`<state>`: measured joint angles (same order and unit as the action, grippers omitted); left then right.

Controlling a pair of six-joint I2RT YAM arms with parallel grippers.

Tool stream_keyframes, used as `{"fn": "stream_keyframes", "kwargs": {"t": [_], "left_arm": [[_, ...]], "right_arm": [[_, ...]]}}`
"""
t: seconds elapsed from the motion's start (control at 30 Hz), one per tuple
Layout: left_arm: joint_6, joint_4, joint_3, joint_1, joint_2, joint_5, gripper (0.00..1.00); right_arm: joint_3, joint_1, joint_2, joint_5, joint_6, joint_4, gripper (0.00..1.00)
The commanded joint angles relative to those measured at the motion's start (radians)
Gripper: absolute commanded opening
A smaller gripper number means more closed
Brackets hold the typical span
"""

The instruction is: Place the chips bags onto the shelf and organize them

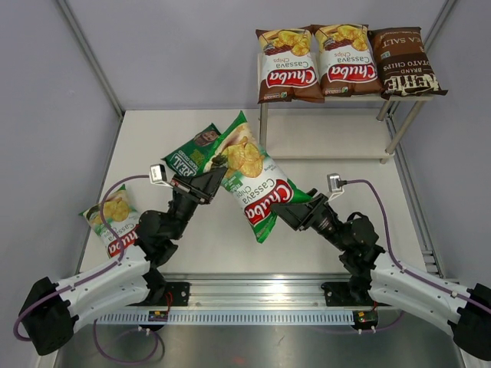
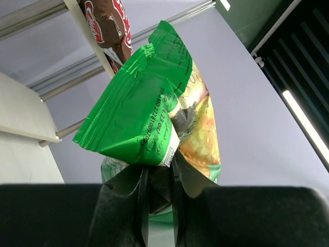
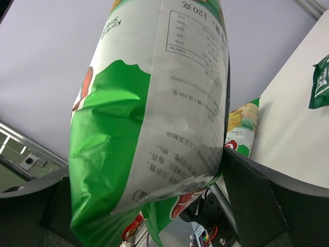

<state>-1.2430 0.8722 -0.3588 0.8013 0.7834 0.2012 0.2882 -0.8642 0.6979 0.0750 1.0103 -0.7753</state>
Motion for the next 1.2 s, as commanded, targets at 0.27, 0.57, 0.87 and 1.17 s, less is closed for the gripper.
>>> {"fn": "stream_keyframes", "kwargs": {"t": [0.27, 0.57, 0.87, 1.17], "left_arm": [[0.062, 0.099, -0.003, 0.016, -0.006, -0.123, 0.21], [0.091, -0.022, -0.02, 0.015, -0.05, -0.036, 0.91], [0.195, -0.482, -0.051, 0.007, -0.285, 0.233, 0.99], [0.286, -0.826, -0.109, 0.004, -0.404, 0.363, 0.99]], "right_arm": [[-0.009, -0.006, 0.018, 0.005, -0.088, -0.183, 0.44], [-0.024, -0.006, 0.005, -0.013, -0.088, -0.183, 0.25], [-0.113, -0.006, -0.084, -0.165, -0.084, -0.125, 0.16], [-0.187, -0.004, -0.189, -0.337, -0.128, -0.016, 0.14]]}}
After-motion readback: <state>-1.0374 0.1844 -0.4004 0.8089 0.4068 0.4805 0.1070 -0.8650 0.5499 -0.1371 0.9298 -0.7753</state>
